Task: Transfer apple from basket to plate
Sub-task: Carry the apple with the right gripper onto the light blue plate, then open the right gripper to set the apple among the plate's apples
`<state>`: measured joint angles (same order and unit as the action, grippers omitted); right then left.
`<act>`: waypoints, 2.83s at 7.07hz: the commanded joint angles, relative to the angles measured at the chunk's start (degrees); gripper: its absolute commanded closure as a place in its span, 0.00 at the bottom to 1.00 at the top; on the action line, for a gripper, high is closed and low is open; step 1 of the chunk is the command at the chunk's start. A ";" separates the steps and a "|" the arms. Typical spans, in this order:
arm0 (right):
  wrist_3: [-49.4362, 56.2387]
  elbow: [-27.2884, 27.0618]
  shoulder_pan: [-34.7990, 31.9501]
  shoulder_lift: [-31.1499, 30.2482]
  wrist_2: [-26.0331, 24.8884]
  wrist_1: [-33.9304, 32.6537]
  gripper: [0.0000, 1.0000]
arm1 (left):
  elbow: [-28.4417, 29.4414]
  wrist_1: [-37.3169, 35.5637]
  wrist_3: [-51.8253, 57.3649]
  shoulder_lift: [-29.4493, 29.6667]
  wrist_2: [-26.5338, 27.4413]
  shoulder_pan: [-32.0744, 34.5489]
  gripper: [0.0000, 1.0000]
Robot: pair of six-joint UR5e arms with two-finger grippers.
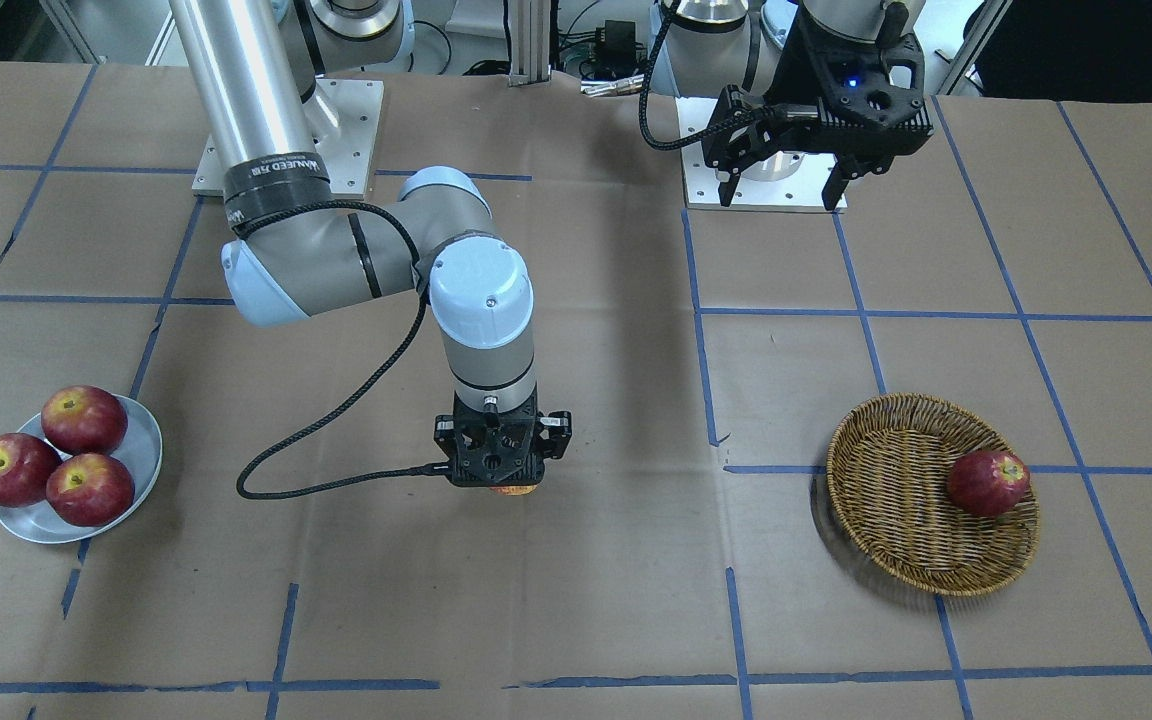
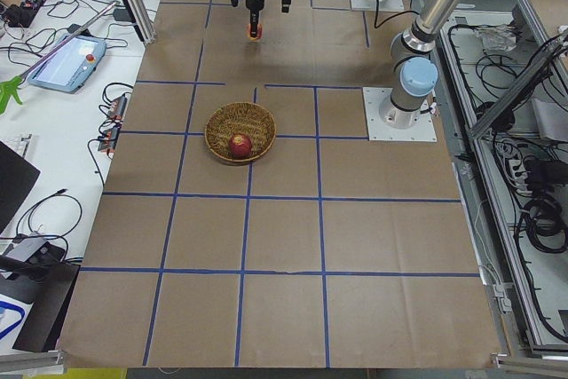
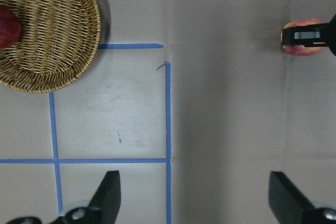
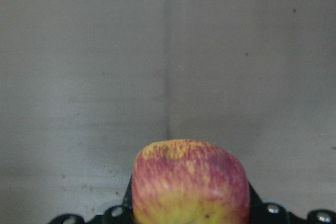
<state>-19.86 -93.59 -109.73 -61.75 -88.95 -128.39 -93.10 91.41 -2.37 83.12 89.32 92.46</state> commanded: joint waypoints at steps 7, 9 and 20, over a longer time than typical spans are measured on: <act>55.28 -6.77 42.18 -17.10 0.36 16.69 0.50 | 0.03 0.26 0.00 -1.29 -0.55 0.09 0.01; 62.03 -8.71 46.97 -14.04 0.45 11.35 0.50 | -0.15 0.35 -0.35 -1.29 -0.64 0.09 0.01; 63.20 -7.84 46.55 -13.99 0.35 10.16 0.00 | -0.76 0.00 -0.62 -1.20 -0.73 0.09 0.01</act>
<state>43.67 -101.59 -62.77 -73.34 -89.02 -119.78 -93.80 91.41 -3.02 81.91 88.59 92.55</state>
